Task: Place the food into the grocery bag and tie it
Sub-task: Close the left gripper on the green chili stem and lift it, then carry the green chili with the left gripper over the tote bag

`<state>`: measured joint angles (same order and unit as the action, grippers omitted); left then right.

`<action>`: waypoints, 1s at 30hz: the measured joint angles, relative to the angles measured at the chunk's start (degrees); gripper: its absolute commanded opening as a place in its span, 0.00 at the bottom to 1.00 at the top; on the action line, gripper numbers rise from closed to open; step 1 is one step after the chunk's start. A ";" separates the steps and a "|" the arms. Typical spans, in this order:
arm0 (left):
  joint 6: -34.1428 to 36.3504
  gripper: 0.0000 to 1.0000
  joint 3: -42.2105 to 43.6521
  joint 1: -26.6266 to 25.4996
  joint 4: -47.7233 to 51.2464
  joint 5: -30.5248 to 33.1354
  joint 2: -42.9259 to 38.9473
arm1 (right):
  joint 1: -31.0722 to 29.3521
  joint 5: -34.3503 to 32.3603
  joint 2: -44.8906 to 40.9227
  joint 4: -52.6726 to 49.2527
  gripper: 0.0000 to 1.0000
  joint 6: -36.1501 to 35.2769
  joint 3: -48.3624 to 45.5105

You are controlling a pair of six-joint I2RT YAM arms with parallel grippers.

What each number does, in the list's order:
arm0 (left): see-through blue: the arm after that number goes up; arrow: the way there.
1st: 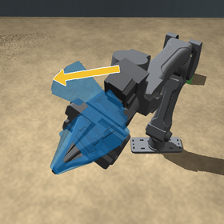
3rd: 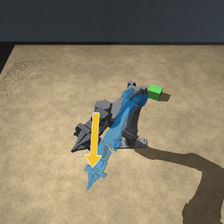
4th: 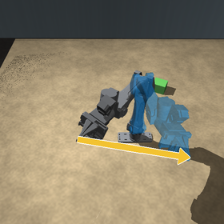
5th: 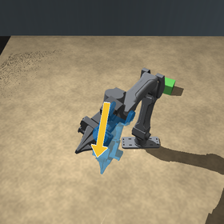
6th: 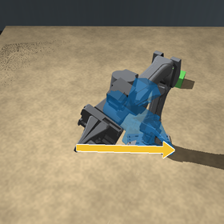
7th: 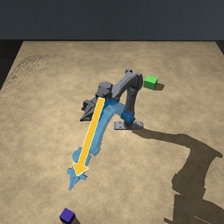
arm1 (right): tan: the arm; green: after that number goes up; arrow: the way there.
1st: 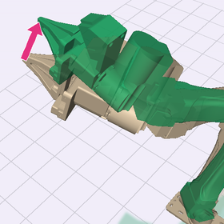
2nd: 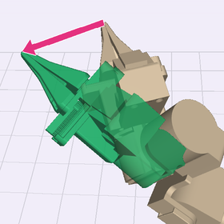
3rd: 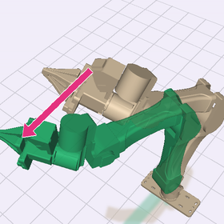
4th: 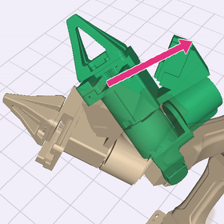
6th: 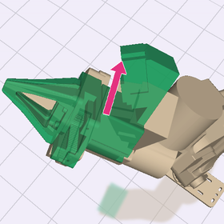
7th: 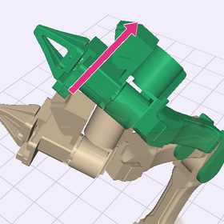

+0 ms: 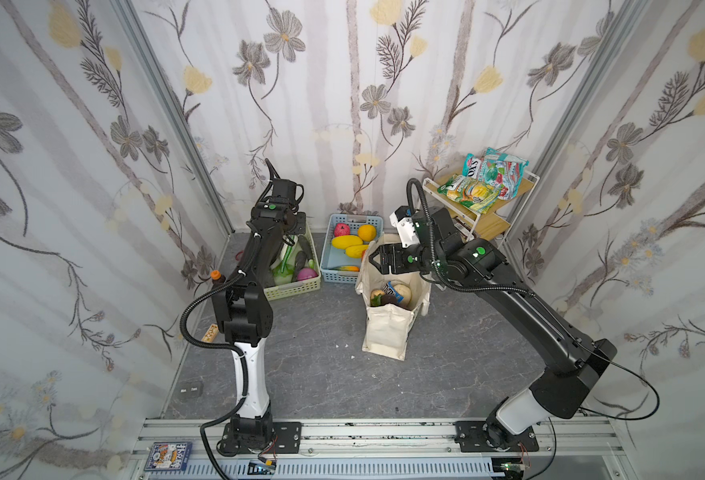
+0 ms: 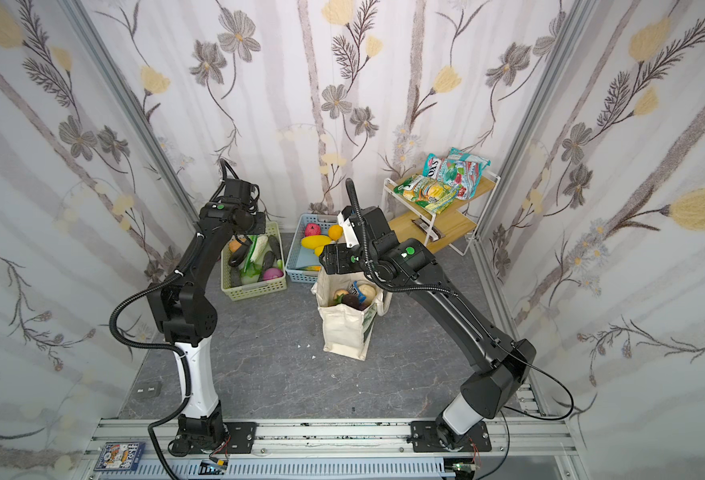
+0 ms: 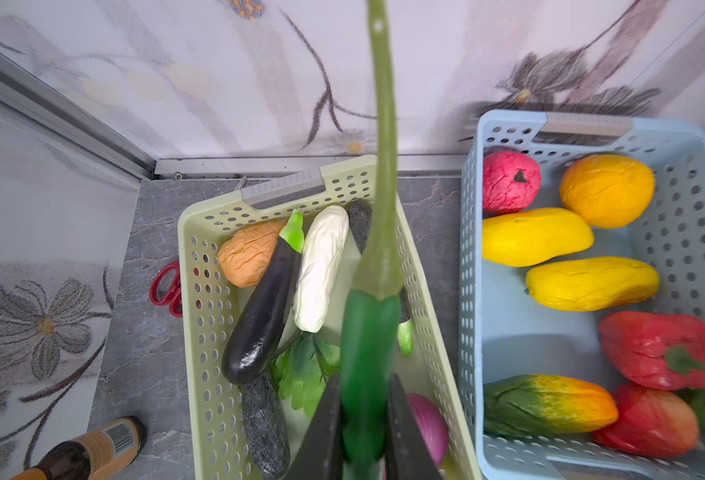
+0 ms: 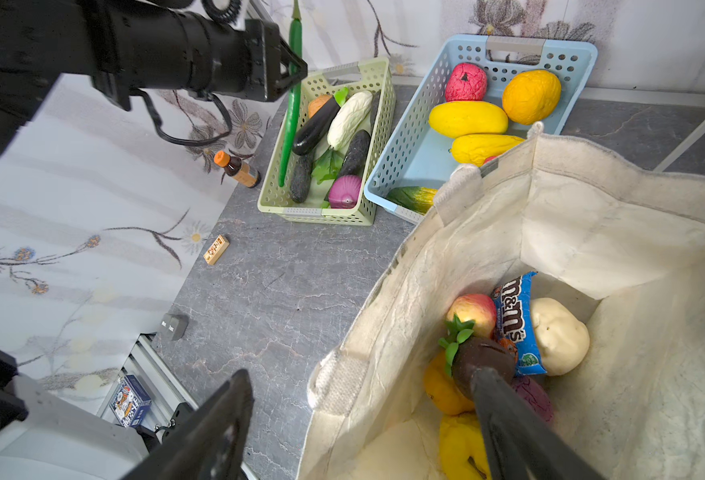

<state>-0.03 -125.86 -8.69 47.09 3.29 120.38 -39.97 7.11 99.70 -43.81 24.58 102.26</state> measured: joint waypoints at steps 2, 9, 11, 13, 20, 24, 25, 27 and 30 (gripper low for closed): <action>-0.46 0.16 0.04 -0.96 0.15 -0.72 -1.86 | 0.20 0.00 0.00 0.20 0.83 0.00 -0.57; -3.21 0.15 0.52 -4.74 1.22 -4.17 -7.89 | 2.38 0.02 -1.05 0.79 0.83 -0.02 -4.15; -4.31 0.15 0.63 -5.73 1.25 -4.85 -9.31 | 3.30 0.04 -1.81 1.16 0.83 -0.02 -5.35; -5.51 0.15 0.92 -6.80 1.46 -6.01 -11.17 | 4.35 0.09 -2.80 1.57 0.83 -0.02 -6.73; -11.67 0.15 4.28 -9.35 0.44 -11.61 -16.94 | 7.41 0.24 -6.27 2.89 0.83 -0.02 -11.50; -14.58 0.15 4.55 -11.19 -0.94 -13.94 -18.97 | 8.00 0.24 -7.61 3.28 0.83 -0.02 -13.35; -15.45 0.15 4.85 -11.67 -1.53 -14.58 -19.61 | 8.11 0.24 -8.09 3.41 0.83 -0.02 -13.90; -17.49 0.15 5.95 -12.63 -3.39 -16.11 -20.81 | 8.33 0.20 -9.14 3.26 0.83 -0.02 -14.88; -20.68 0.15 8.41 -14.47 -6.99 -18.16 -22.14 | 8.74 0.20 -10.99 3.52 0.83 -0.02 -16.17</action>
<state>-20.71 -117.45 -23.16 40.10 -14.87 98.24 -31.22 7.31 88.71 -40.29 24.56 86.08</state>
